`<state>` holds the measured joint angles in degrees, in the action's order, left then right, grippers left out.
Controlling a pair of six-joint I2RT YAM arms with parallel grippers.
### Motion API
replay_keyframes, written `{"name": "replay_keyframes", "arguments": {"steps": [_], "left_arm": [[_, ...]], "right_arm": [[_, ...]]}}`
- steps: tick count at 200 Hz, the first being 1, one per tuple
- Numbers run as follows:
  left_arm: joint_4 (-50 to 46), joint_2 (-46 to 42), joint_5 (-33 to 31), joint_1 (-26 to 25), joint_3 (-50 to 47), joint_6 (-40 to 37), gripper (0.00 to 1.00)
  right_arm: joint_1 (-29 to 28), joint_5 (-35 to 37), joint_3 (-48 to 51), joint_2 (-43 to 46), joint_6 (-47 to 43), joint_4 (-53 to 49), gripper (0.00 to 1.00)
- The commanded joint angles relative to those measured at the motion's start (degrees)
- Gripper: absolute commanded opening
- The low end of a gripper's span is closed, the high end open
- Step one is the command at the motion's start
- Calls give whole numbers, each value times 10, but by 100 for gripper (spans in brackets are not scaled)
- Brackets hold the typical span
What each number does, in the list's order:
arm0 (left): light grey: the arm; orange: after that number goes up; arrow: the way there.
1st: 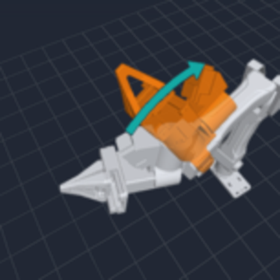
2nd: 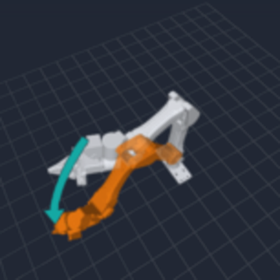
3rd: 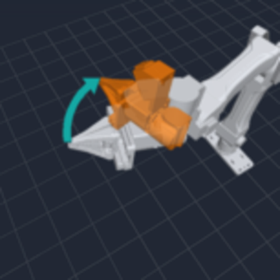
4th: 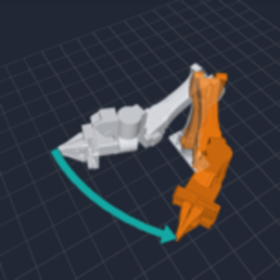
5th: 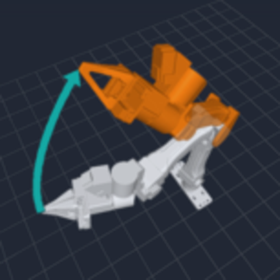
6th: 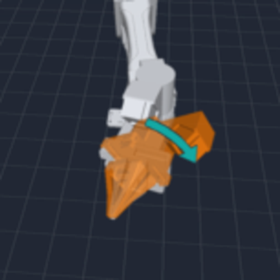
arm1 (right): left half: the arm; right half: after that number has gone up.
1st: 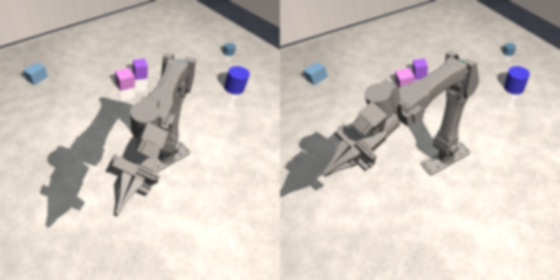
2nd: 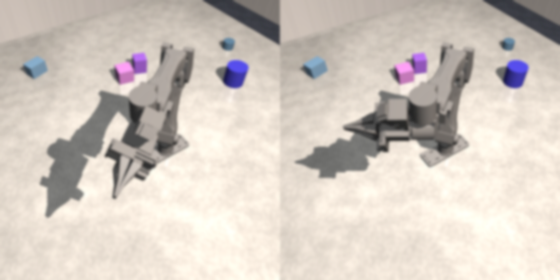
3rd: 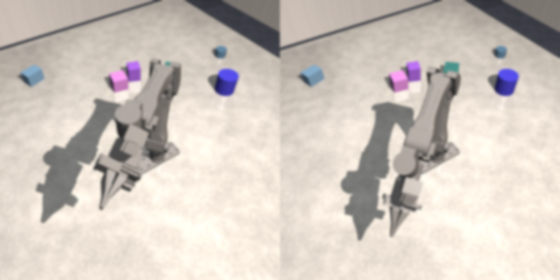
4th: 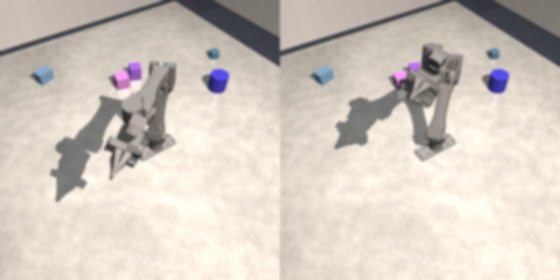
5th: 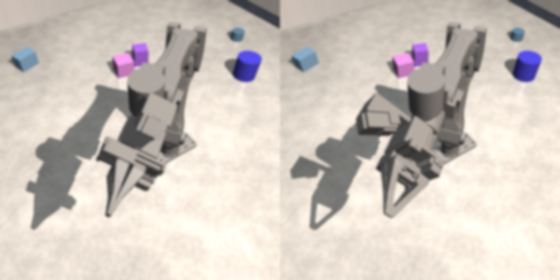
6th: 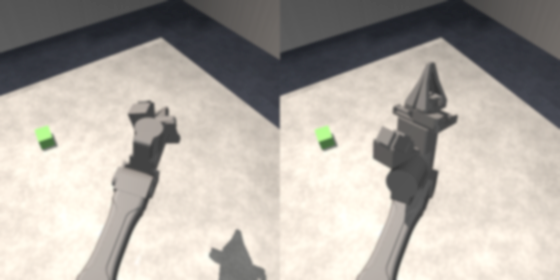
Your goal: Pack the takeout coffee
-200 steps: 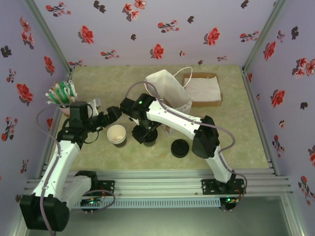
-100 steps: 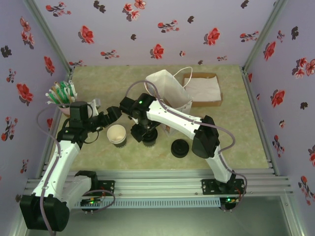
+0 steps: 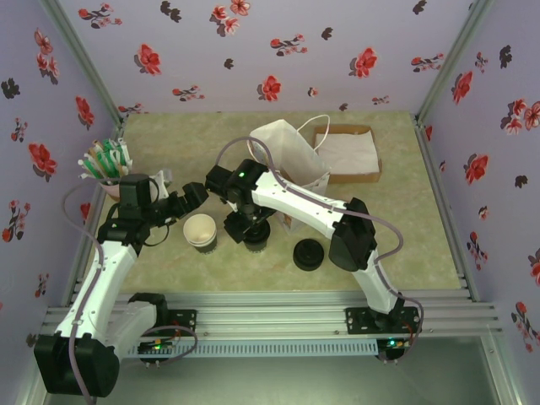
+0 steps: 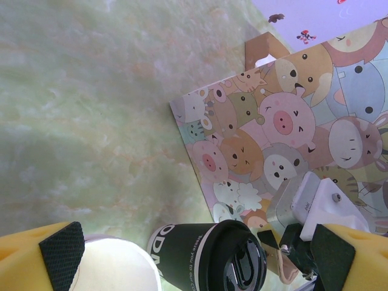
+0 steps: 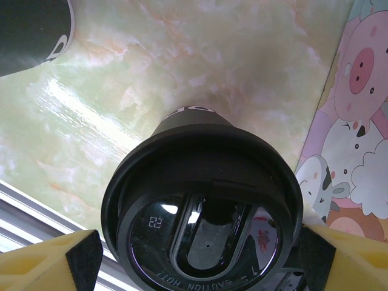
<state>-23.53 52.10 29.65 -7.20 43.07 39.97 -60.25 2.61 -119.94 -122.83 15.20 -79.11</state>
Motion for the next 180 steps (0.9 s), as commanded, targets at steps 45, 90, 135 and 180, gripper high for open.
{"name": "replay_keyframes", "arguments": {"steps": [45, 90, 135, 180], "left_arm": [[16, -8, 8, 4, -3, 1, 99], [16, -9, 9, 5, -3, 1, 99], [16, -9, 9, 5, -3, 2, 99], [17, -9, 9, 4, -3, 3, 99]], "right_arm": [[3, 2, 7, -19, 12, 2, 87], [4, 2, 9, -17, 17, 2, 86], [5, 21, 12, -2, 32, -6, 88], [5, 20, 26, 12, 41, 4, 89]]}}
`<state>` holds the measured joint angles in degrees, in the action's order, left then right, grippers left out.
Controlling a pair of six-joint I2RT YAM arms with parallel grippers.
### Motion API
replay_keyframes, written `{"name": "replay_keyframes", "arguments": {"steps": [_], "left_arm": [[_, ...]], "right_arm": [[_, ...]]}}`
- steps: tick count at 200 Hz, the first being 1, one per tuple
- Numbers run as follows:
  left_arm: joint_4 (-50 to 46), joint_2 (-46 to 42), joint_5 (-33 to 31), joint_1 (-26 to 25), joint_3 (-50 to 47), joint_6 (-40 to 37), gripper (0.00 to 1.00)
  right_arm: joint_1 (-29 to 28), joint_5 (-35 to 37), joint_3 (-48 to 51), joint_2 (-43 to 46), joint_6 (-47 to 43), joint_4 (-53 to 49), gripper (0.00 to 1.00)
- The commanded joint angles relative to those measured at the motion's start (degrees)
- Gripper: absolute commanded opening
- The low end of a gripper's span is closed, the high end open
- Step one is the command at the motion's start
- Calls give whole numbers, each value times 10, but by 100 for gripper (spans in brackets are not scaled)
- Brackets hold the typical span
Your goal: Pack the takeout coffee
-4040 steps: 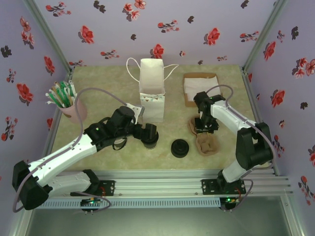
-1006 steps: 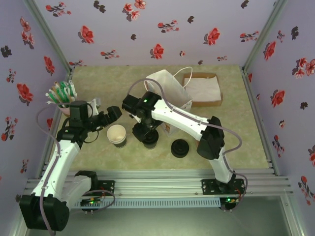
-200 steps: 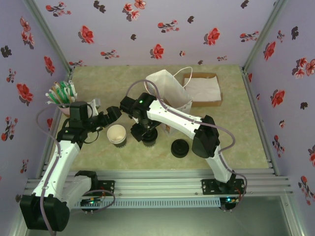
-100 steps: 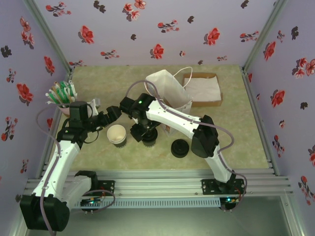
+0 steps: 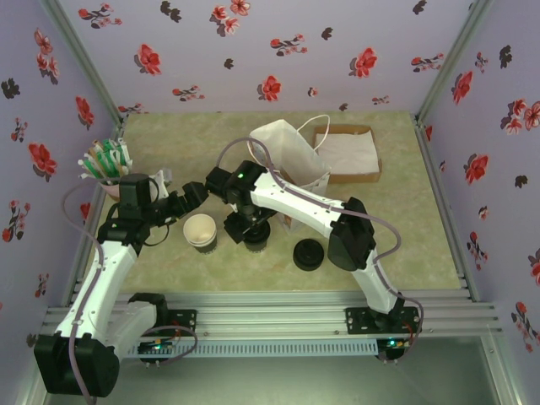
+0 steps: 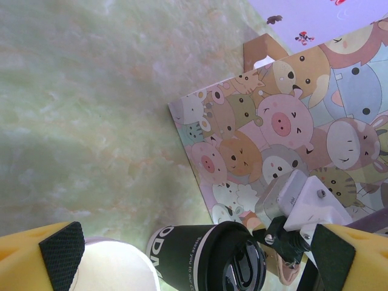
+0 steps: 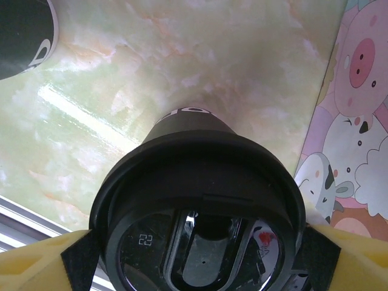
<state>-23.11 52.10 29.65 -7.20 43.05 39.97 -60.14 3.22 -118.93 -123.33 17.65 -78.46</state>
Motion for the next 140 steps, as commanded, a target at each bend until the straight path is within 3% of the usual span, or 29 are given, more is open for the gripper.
{"name": "replay_keyframes", "arguments": {"steps": [1, 140], "left_arm": [[13, -9, 9, 4, -2, 3, 99], [14, -8, 9, 4, -2, 4, 99]], "right_arm": [[3, 13, 17, 17, 17, -3, 89], [4, 7, 27, 26, 19, -1, 78]]}}
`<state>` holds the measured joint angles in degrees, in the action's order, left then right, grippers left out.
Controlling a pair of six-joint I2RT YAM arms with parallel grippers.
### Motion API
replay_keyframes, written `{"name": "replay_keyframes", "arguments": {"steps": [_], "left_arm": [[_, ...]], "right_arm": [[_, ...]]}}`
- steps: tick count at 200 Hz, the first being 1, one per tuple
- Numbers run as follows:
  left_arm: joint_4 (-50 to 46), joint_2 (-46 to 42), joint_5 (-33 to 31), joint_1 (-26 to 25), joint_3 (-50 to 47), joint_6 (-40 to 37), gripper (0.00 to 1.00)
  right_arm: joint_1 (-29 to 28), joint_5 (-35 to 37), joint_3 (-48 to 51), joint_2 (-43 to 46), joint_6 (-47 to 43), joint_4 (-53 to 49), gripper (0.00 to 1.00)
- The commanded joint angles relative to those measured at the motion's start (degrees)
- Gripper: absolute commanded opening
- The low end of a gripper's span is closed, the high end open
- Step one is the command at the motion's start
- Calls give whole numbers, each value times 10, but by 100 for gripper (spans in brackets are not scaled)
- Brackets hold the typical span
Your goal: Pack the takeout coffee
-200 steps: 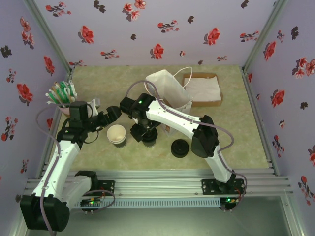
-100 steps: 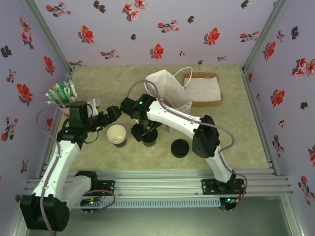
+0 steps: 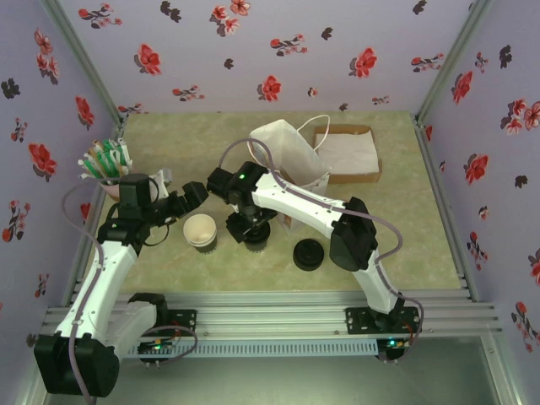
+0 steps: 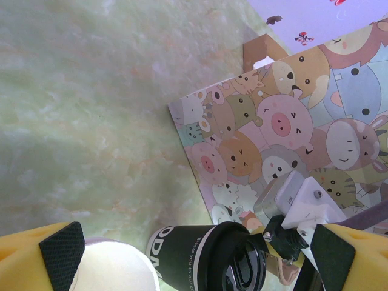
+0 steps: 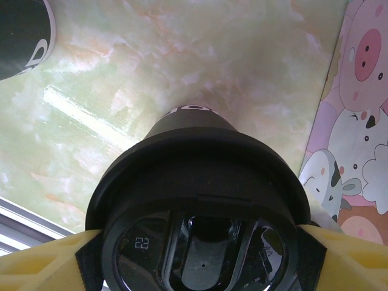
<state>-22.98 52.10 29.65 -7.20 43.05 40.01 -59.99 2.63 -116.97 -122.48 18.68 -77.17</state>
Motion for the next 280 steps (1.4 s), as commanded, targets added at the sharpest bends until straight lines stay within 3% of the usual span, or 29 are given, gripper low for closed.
{"name": "replay_keyframes", "arguments": {"steps": [1, 73, 120, 176, 280], "left_arm": [[13, -9, 9, 4, -2, 3, 99], [21, -5, 9, 4, -2, 6, 99], [79, 39, 12, 4, 13, 30, 99], [136, 160, -5, 1, 105, 35, 95], [111, 449, -50, -35, 377, -6, 84]], "right_arm": [[2, 13, 8, 17, 9, -15, 77], [0, 17, 9, 34, 10, -18, 73], [-6, 20, 0, 74, 10, -36, 73], [-14, 21, -28, 133, 12, -70, 73], [-16, 63, -86, 250, 14, -128, 72]]}}
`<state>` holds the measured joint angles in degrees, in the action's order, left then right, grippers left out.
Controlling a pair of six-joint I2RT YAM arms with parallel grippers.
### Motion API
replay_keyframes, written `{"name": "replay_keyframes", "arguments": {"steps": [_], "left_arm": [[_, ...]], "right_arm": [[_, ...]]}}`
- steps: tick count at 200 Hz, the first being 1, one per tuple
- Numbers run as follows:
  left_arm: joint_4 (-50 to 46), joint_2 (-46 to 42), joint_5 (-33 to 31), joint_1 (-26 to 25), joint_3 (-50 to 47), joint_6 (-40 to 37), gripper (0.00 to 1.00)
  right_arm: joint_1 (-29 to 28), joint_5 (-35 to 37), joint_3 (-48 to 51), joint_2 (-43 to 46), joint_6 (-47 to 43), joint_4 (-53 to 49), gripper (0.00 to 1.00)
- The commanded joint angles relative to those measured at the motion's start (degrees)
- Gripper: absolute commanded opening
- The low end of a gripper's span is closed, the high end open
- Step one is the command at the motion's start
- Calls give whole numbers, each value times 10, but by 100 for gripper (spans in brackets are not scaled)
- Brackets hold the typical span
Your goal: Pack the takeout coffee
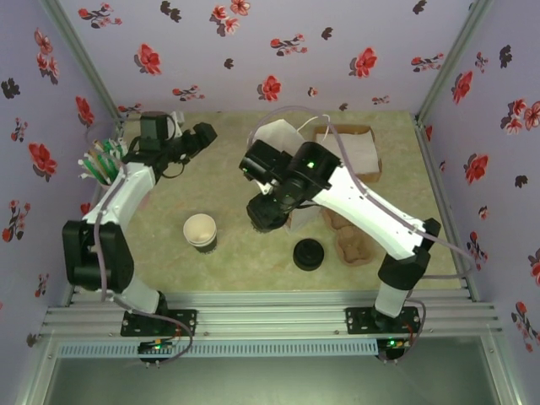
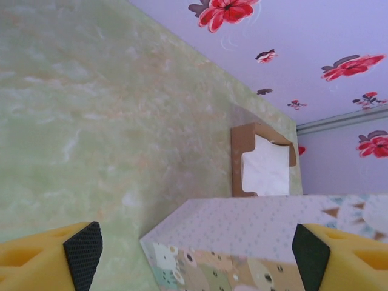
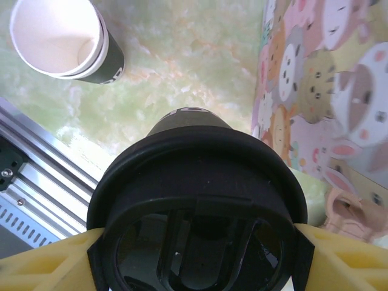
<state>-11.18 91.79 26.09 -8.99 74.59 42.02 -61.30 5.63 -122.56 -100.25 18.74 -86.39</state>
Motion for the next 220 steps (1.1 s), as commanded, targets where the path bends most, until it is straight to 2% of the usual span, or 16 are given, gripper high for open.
{"name": "replay_keyframes", "arguments": {"steps": [1, 76, 108, 167, 220], "left_arm": [[-7, 54, -14, -18, 62, -27, 84], [-61, 226, -38, -56, 236, -72, 83], [-79, 277, -35, -74, 291, -84, 83], [-84, 307, -34, -88, 311, -90, 83], [-87, 320, -24, -96, 310, -100, 83]], "right_arm": [[-3, 35, -31, 28, 13, -36, 73], [6, 87, -179, 33, 0, -106, 72], [34, 92, -228, 41, -12, -113, 71], [114, 71, -231, 33, -34, -102, 70], [168, 63, -230, -16, -39, -105, 69]]}}
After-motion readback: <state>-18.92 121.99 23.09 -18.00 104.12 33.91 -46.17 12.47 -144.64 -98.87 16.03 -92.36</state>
